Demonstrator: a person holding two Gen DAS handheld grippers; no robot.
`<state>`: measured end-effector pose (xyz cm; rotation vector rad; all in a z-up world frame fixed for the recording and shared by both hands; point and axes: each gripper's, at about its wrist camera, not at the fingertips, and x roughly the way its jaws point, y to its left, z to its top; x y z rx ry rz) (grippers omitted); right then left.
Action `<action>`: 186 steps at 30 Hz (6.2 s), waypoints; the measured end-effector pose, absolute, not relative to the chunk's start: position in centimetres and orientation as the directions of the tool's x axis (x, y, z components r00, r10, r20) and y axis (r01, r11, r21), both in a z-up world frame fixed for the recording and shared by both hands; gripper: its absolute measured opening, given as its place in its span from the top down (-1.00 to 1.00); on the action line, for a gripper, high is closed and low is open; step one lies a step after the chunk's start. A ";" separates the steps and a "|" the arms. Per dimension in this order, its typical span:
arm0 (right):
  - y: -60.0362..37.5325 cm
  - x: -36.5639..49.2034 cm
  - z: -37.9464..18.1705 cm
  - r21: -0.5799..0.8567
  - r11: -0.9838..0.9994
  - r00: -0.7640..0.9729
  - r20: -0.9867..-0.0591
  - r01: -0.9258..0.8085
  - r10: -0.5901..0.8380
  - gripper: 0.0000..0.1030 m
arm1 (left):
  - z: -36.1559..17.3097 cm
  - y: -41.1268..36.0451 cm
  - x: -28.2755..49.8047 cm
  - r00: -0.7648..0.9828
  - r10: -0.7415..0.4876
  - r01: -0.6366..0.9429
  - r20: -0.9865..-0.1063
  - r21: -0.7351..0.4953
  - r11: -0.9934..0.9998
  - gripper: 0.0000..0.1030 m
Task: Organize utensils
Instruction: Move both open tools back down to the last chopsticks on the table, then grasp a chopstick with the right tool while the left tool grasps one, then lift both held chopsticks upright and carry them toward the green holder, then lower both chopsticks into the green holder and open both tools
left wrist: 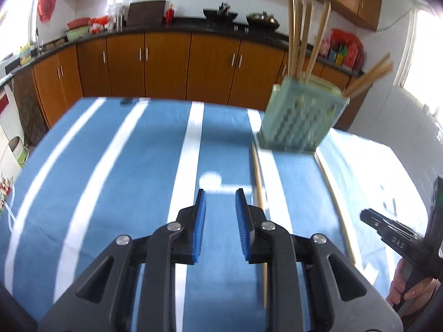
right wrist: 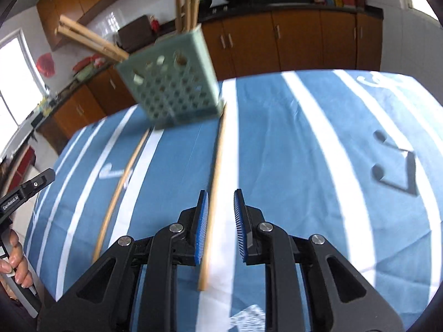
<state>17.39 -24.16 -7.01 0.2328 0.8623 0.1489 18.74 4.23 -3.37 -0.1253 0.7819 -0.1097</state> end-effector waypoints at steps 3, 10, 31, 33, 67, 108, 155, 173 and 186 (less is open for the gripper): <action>-22.8 17.5 -7.8 0.225 0.973 0.629 -0.751 -0.043 0.201 0.61 | -4.5 4.1 18.2 0.688 -0.158 0.056 -0.708 -0.165 0.985 0.40; -22.0 18.1 -8.5 0.183 0.983 0.619 -0.768 -0.030 0.162 0.61 | -5.5 3.0 17.6 0.667 -0.176 0.088 -0.724 -0.158 0.984 0.29; -31.0 18.1 -8.7 0.156 0.958 0.626 -0.779 0.240 -0.030 0.85 | -8.2 -2.4 19.2 0.599 -0.170 0.179 -0.783 -0.076 0.981 0.26; -30.9 18.0 -8.7 0.161 0.959 0.629 -0.777 0.233 -0.023 0.85 | -8.6 -2.8 19.5 0.597 -0.146 0.174 -0.789 -0.051 0.983 0.27; -26.8 18.7 -8.7 0.130 0.989 0.642 -0.765 0.070 0.055 0.85 | -9.4 2.5 23.9 0.623 0.017 -0.014 -0.782 0.011 1.000 0.69; -27.2 18.7 -8.8 0.158 0.985 0.643 -0.763 0.072 0.075 0.84 | -9.4 2.8 23.9 0.625 -0.015 -0.011 -0.780 -0.029 1.000 0.66; -30.1 14.7 3.5 0.179 0.981 0.875 -0.483 0.069 0.026 0.85 | 5.5 3.8 17.8 0.863 -0.103 0.076 -0.495 -0.074 0.994 0.85; -29.0 14.7 12.7 0.280 0.956 0.942 -0.290 -0.084 0.168 0.86 | 12.9 0.3 17.6 0.882 -0.275 0.246 -0.383 -0.125 0.961 0.86; -26.4 17.9 17.1 0.248 0.961 0.979 -0.125 -0.125 0.160 0.86 | 18.5 -3.8 20.8 0.921 -0.282 0.263 -0.268 -0.106 0.959 0.86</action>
